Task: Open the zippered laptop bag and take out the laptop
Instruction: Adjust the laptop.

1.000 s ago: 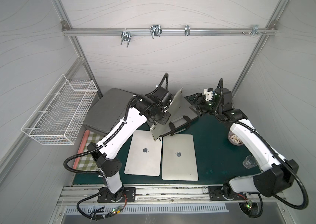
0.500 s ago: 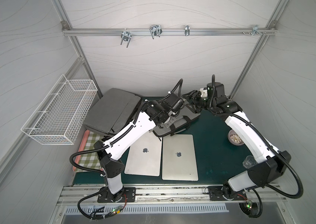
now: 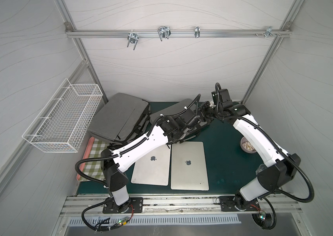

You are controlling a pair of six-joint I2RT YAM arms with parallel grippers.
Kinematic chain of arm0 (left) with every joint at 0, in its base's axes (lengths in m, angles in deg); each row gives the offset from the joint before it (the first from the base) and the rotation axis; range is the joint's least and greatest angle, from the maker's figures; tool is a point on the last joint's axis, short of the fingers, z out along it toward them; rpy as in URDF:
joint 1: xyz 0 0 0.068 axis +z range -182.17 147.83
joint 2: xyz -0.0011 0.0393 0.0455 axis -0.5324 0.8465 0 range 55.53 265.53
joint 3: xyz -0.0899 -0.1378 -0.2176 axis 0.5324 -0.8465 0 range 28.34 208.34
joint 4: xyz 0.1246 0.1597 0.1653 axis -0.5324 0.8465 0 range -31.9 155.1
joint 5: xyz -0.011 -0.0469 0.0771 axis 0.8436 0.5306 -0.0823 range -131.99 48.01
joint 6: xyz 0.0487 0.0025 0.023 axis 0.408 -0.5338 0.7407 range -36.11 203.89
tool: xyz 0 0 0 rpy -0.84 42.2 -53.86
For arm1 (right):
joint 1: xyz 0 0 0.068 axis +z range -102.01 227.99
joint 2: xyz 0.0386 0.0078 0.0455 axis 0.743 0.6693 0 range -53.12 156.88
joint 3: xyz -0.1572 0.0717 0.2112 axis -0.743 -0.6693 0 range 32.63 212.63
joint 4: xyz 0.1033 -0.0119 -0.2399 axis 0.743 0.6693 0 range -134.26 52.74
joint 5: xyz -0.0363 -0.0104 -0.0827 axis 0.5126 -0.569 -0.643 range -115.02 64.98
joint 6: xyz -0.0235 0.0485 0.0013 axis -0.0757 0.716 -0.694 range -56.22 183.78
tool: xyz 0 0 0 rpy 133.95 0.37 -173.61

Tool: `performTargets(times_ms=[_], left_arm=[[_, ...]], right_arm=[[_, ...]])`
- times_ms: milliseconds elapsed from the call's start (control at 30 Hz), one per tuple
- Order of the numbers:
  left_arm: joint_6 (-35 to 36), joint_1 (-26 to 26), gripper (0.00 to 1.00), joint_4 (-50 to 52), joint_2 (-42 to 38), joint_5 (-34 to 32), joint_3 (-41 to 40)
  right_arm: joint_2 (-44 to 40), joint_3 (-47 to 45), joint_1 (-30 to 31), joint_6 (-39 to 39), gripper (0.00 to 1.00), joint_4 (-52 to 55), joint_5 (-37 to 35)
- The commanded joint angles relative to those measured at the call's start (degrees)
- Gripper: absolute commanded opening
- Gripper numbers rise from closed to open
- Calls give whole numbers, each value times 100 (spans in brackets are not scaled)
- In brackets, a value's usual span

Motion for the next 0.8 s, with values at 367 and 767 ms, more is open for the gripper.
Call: performTargets(times_ms=[367,767], left_arm=[[329,-355,13,-1894,-761,-164,-622],[-104,-364,41,-1562,-738,46,-701]], right_arm=[[-438,-799,-3,272,0,-1357,-317],[-793,-1297,-427,104,0,-3066,262]])
